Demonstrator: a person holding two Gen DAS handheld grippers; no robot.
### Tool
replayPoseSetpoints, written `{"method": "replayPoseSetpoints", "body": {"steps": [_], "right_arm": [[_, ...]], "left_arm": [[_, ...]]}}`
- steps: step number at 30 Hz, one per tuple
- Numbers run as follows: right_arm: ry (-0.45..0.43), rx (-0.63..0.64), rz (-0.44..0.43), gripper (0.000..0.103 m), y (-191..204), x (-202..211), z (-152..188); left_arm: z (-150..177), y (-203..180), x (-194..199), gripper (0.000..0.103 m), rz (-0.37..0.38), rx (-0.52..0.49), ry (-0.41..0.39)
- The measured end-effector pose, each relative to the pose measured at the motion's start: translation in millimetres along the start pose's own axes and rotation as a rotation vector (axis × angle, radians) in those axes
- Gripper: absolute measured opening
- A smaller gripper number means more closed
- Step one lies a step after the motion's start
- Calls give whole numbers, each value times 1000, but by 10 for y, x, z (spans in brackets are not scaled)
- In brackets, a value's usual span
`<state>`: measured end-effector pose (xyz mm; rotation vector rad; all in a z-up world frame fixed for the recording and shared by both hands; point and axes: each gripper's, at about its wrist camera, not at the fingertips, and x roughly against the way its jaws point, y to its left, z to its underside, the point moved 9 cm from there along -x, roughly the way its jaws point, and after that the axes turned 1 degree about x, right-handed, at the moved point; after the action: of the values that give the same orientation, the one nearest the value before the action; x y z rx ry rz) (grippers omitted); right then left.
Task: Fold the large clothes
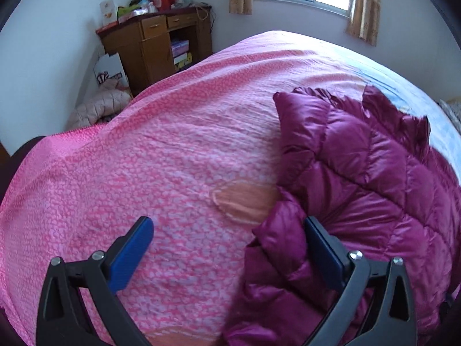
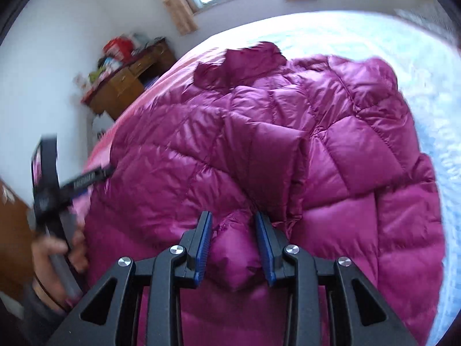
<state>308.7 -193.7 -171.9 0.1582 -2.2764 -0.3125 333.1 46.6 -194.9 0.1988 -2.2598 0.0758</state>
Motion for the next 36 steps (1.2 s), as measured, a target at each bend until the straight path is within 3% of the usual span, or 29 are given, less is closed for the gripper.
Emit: {"method": "replayPoseSetpoints", "body": {"steps": [3, 4, 7, 11, 15, 19, 22, 26, 29, 36], "right_arm": [[8, -35, -10, 33, -57, 11, -114], [-25, -78, -25, 33, -101, 106, -214], [-135, -84, -19, 33, -157, 398, -487], [-132, -64, -17, 35, -223, 444, -923], [-105, -121, -118, 66, -230, 248, -1456], [-42, -253, -166, 66, -376, -187, -1942], [-6, -332, -152, 66, -484, -535, -2189], [33, -329, -107, 66, -513, -950, -2392], [54, -332, -53, 66, -544, -1221, -2466], [147, -296, 28, 66, -545, -1738, -2368]], "left_arm": [[-42, -46, 88, 103, -33, -32, -4], [-83, -42, 205, 103, -32, -34, -29], [-213, -40, 494, 103, 12, -8, -95], [-620, -211, 796, 103, 98, -17, -166], [-963, -532, 772, 103, 123, -82, -204], [-1085, -838, 567, 103, 145, -104, -183], [-1057, -945, 219, 103, 154, -56, -105], [-803, -954, -321, 101, 151, 0, 6], [-585, -917, -554, 101, 97, -26, 16], [-574, -894, -475, 103, 133, -6, 5]]}}
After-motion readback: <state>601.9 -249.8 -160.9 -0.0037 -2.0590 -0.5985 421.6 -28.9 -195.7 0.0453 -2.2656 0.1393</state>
